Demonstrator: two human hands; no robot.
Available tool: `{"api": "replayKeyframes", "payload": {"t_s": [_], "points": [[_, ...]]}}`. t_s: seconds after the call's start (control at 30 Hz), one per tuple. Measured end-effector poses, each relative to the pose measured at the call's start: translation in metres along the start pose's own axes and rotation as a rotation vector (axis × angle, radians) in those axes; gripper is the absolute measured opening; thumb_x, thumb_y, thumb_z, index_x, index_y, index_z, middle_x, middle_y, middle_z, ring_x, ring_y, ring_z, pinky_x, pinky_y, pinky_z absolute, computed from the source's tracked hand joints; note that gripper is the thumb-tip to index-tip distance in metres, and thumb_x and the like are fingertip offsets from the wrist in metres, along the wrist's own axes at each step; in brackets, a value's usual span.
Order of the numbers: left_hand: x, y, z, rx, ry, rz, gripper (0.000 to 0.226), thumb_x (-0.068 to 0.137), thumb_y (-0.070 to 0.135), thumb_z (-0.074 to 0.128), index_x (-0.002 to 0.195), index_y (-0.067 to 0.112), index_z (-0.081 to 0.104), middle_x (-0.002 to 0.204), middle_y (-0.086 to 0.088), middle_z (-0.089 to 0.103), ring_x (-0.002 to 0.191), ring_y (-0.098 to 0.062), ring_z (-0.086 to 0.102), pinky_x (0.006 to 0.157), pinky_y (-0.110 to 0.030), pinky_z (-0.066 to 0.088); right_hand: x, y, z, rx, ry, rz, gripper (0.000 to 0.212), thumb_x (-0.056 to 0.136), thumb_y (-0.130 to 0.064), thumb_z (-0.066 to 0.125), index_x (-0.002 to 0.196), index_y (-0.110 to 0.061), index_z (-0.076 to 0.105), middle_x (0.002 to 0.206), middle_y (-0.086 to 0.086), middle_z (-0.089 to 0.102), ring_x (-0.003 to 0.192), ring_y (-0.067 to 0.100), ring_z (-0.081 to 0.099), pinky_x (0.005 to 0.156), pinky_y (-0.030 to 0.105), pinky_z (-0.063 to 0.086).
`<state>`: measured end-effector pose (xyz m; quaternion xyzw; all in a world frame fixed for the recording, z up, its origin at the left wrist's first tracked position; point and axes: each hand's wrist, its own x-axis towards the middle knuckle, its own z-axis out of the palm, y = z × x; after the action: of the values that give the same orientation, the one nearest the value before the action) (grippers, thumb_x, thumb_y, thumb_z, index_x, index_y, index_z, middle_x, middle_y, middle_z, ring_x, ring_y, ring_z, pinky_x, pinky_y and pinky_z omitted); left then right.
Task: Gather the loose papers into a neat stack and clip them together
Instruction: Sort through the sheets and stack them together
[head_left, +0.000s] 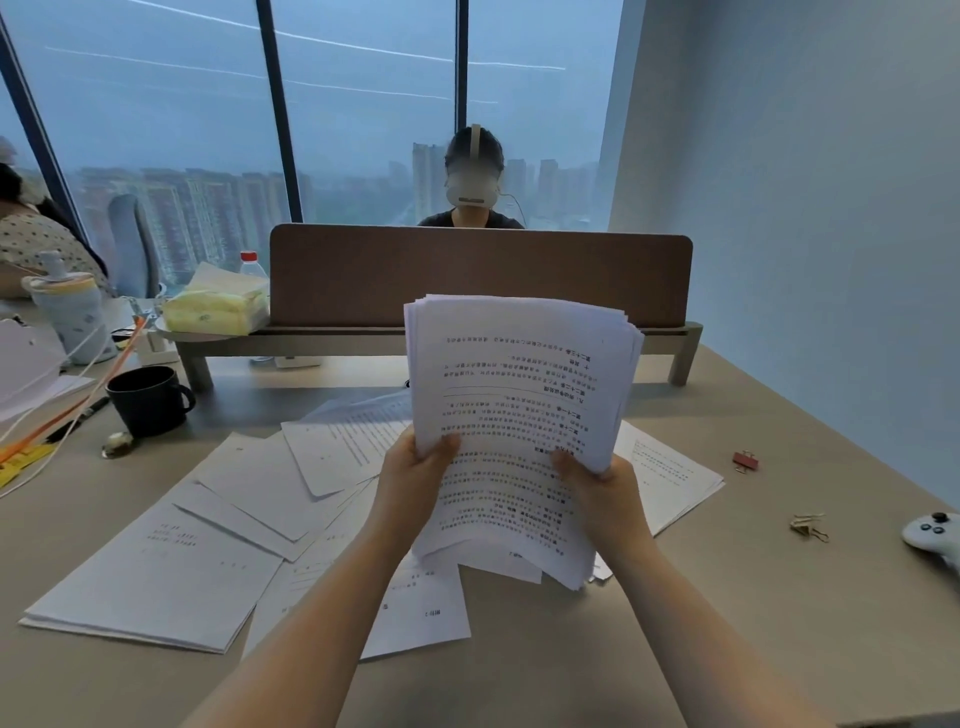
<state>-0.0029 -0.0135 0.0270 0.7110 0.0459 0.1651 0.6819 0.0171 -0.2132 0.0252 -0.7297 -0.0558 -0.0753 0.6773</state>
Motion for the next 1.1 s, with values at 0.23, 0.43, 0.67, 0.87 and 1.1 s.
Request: {"api": "replayKeyframes", "payload": {"t_s": [0.23,0.43,0.67,0.87,1.1], "points": [[0.013,-0.022,-0.030,0.319,0.101,-0.034,0.030,0.095,0.025,0.058,0.124,0.017,0.059,0.116,0.000,0.066,0.105,-0.018,0.061,0.089,-0.033,0.049,0.010,0.002,-0.009,0.037,0.123,0.060,0.015,0.093,-0.015,0.064,0.079,-0.019,0.069,0.083,-0.003,0.072,0.082,0.024,0.070,0.073,0.039,0.057],[0.026,-0.060,-0.078,0.814,0.107,-0.150,0.049,0.090,0.022,0.056,0.139,0.021,0.049,0.142,-0.005,0.051,0.128,-0.025,0.046,0.102,-0.039,0.041,0.015,0.013,-0.017,0.195,0.093,0.288,0.008,0.093,-0.009,0.063,0.087,-0.009,0.068,0.086,0.009,0.074,0.073,0.027,0.071,0.060,0.036,0.057],[0.044,-0.069,-0.110,1.125,0.004,-0.255,0.063,0.090,0.016,0.046,0.151,0.026,0.032,0.159,0.002,0.030,0.142,-0.026,0.029,0.111,-0.043,0.035,0.026,0.043,-0.013,0.185,-0.033,0.536,0.017,0.094,-0.010,0.061,0.109,-0.004,0.066,0.099,0.019,0.075,0.087,0.039,0.073,0.076,0.054,0.059],[0.061,-0.074,-0.127,1.272,-0.045,-0.235,0.060,0.093,0.011,0.042,0.150,0.029,0.033,0.157,0.003,0.033,0.141,-0.023,0.033,0.110,-0.039,0.036,0.027,0.063,-0.009,0.222,-0.020,0.587,0.021,0.094,-0.005,0.059,0.113,0.000,0.065,0.104,0.023,0.073,0.092,0.042,0.071,0.080,0.054,0.057],[0.071,-0.079,-0.135,1.411,0.033,-0.056,0.026,0.094,0.021,0.046,0.095,0.023,0.071,0.101,-0.001,0.069,0.089,-0.022,0.064,0.075,-0.030,0.051,0.028,0.070,-0.006,0.228,0.019,0.568,0.017,0.093,-0.006,0.060,0.108,0.000,0.066,0.097,0.021,0.075,0.086,0.040,0.072,0.074,0.049,0.059]]}}
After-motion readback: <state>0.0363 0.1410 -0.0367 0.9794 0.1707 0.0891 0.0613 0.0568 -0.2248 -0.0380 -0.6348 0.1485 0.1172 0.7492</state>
